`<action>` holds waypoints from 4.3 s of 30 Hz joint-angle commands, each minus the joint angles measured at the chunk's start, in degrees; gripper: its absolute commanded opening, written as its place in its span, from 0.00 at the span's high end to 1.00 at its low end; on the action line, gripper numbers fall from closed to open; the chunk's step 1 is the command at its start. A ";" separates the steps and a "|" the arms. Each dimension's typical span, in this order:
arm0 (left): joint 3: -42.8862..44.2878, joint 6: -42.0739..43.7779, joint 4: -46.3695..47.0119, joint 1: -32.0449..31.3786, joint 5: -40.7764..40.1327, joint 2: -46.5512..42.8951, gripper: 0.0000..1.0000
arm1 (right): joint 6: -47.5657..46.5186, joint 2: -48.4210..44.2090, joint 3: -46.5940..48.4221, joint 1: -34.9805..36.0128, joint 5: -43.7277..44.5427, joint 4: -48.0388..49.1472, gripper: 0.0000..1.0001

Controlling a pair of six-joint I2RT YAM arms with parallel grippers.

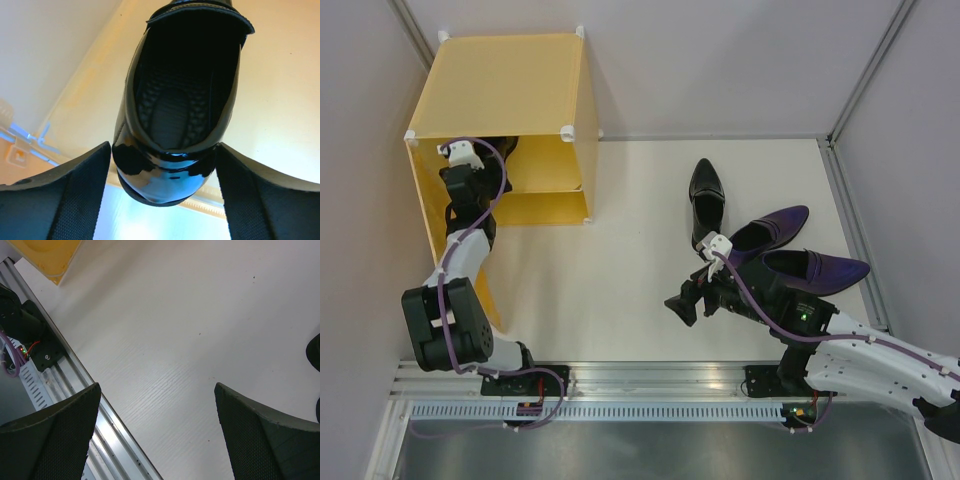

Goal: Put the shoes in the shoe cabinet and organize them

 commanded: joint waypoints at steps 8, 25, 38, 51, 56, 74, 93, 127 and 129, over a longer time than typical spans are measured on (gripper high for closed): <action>-2.58 -2.15 0.54 0.13 -1.87 -7.33 0.08 | -1.02 -0.39 -0.10 0.45 0.31 2.24 0.02; -2.51 -4.69 -1.31 0.13 -1.96 -6.02 0.57 | -0.93 -1.71 -0.37 0.37 0.31 2.68 0.02; 3.04 -6.81 -0.69 0.04 -2.84 -1.62 0.55 | -1.11 -1.10 0.16 0.37 1.63 2.16 0.02; 5.05 -6.54 2.65 0.13 -0.12 1.10 0.48 | -1.11 -0.13 0.43 0.45 2.42 1.45 0.02; 6.55 -6.81 2.74 0.04 0.24 2.33 0.45 | -1.11 0.05 0.69 0.37 2.86 1.19 0.02; -0.73 -8.82 -4.54 0.13 -3.27 -9.08 0.16 | 0.47 1.27 7.36 0.37 8.03 -6.35 0.02; -1.44 -18.84 -48.31 0.65 -19.01 -32.46 0.06 | 4.87 13.66 20.46 -17.26 17.90 -20.61 0.02; -11.99 -16.30 -49.38 -1.37 -12.33 -51.81 0.01 | 8.74 66.32 44.46 -41.12 7.26 -14.00 0.65; -11.99 -16.21 -49.38 -1.28 -12.42 -51.81 0.01 | 8.39 65.44 43.85 -40.94 7.60 -14.89 0.78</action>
